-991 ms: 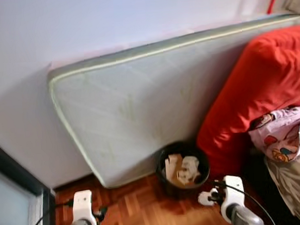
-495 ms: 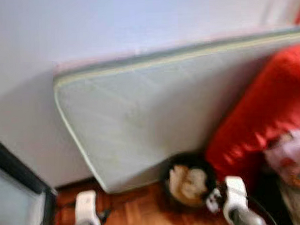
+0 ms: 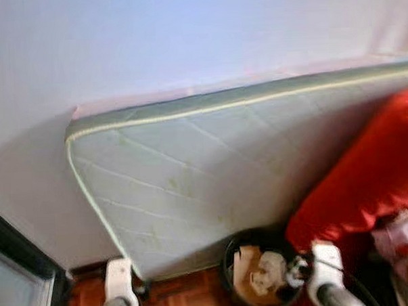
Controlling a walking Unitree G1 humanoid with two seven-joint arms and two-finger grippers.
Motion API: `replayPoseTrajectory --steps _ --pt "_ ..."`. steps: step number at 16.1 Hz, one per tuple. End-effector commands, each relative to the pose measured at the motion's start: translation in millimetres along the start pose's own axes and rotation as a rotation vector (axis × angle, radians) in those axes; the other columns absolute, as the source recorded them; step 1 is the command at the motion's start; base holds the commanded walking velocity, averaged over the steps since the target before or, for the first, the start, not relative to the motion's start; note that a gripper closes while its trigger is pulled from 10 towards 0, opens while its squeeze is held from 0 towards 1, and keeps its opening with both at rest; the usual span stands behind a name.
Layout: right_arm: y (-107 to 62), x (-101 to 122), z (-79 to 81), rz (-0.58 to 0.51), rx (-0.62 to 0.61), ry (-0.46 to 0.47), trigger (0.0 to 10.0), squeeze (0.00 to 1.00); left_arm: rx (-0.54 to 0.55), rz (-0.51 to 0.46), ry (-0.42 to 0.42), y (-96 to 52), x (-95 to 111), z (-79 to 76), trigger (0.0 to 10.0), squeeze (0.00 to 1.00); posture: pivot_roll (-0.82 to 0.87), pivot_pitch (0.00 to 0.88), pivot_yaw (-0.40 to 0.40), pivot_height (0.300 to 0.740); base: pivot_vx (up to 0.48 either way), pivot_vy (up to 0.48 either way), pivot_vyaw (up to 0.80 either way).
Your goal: Clean up the room
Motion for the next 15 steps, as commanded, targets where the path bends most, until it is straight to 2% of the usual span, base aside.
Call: replayPoseTrajectory --steps 1,6,8,12,15 --pt "-3.1 -4.2 -13.4 0.002 -0.042 0.015 10.0 0.0 -0.016 -0.008 0.003 1.5 2.9 -6.4 10.0 0.0 0.09 0.0 -0.002 0.74 0.307 0.0 0.0" --pt "-3.9 -3.5 -13.6 -0.019 -0.044 0.036 10.0 0.0 -0.038 -0.035 -0.007 0.8 5.4 -8.7 10.0 0.0 0.09 0.015 -0.002 0.74 0.302 0.0 0.0" --pt "-4.0 -2.6 -13.6 -0.028 -0.045 0.04 10.0 0.0 -0.051 -0.019 -0.004 0.8 3.3 -9.9 10.0 0.0 0.09 0.025 -0.001 0.74 0.0 0.0 0.0" --pt "-5.7 0.1 -12.6 -0.072 -0.036 0.037 10.0 0.0 -0.033 -0.067 -0.023 -1.1 5.5 -6.3 10.0 0.0 0.09 0.075 -0.004 0.74 0.0 0.0 0.0" --pt "-6.7 3.2 -13.0 -0.102 -0.036 0.019 10.0 0.0 -0.051 -0.033 0.013 -1.4 0.5 -6.6 10.0 0.0 0.08 0.089 0.006 0.74 0.0 0.0 0.0"
Point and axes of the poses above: a point about 5 cm out from each wrist's last joint towards the gripper, its own y axis pointing out of the wrist towards the gripper, its own x axis along the axis of the wrist's last joint, z = x × y, the point moved 6 cm from there along y, pointing out of the wrist towards the gripper, and after that the axes turned 14 degrees about -y, right-handed, at the moved point
